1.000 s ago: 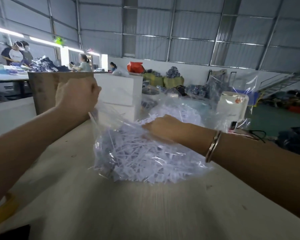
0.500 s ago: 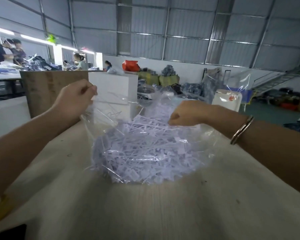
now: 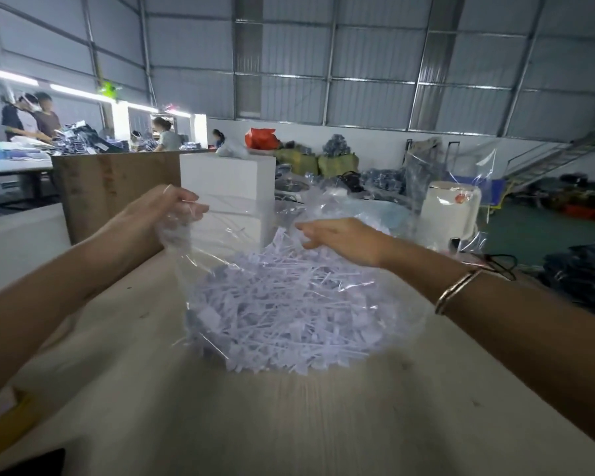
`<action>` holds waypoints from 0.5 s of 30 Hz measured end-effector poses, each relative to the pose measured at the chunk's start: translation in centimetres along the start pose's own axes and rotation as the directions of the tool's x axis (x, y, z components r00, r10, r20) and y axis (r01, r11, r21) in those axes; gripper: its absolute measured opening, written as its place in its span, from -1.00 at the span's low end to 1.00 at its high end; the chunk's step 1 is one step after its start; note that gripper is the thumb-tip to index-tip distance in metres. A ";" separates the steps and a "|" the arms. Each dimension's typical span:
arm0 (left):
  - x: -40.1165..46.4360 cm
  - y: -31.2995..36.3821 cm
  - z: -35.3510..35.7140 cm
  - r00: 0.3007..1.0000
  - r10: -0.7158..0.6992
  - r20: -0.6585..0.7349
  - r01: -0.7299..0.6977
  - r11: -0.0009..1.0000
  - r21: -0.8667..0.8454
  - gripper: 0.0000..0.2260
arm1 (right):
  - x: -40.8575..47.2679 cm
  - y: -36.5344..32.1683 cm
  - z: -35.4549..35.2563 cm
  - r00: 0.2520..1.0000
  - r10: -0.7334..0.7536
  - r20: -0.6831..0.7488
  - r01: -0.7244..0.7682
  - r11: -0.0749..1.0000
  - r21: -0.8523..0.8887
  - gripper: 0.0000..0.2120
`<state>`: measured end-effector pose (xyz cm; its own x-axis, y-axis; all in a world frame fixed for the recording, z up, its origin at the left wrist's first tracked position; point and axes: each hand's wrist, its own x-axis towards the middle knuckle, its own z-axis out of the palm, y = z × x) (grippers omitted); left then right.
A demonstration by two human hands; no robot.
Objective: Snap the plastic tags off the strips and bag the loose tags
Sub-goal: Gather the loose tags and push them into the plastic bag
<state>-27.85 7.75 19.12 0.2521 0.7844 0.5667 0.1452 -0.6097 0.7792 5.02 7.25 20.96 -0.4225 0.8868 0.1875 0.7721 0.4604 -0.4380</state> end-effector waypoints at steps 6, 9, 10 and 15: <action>-0.5 -2.4 -1.5 0.978 0.054 0.203 -0.108 0.957 0.270 -0.41 | -5.4 2.6 -5.6 0.974 0.101 0.205 -0.099 0.995 -0.018 -0.34; -1.1 -1.6 -0.2 0.966 0.043 0.255 -0.145 0.907 0.395 -0.14 | -7.7 5.2 -7.1 0.802 0.457 0.384 -0.204 0.814 -0.544 0.00; -1.1 -1.4 0.2 0.960 0.051 0.275 -0.179 0.866 0.466 -0.13 | -8.4 6.2 -7.3 0.777 0.526 0.345 -0.178 0.710 -0.681 0.05; 0.5 -0.1 2.1 0.989 0.120 0.087 -0.148 0.810 0.567 -0.70 | -8.7 9.1 -8.6 0.957 0.248 -0.153 -0.291 0.785 -0.547 -0.49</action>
<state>-25.77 7.92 18.76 0.3499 0.6930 0.6304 0.6228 -0.6747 0.3960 19.81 4.12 22.88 -0.1404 0.9686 0.2054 0.9886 0.1258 0.0825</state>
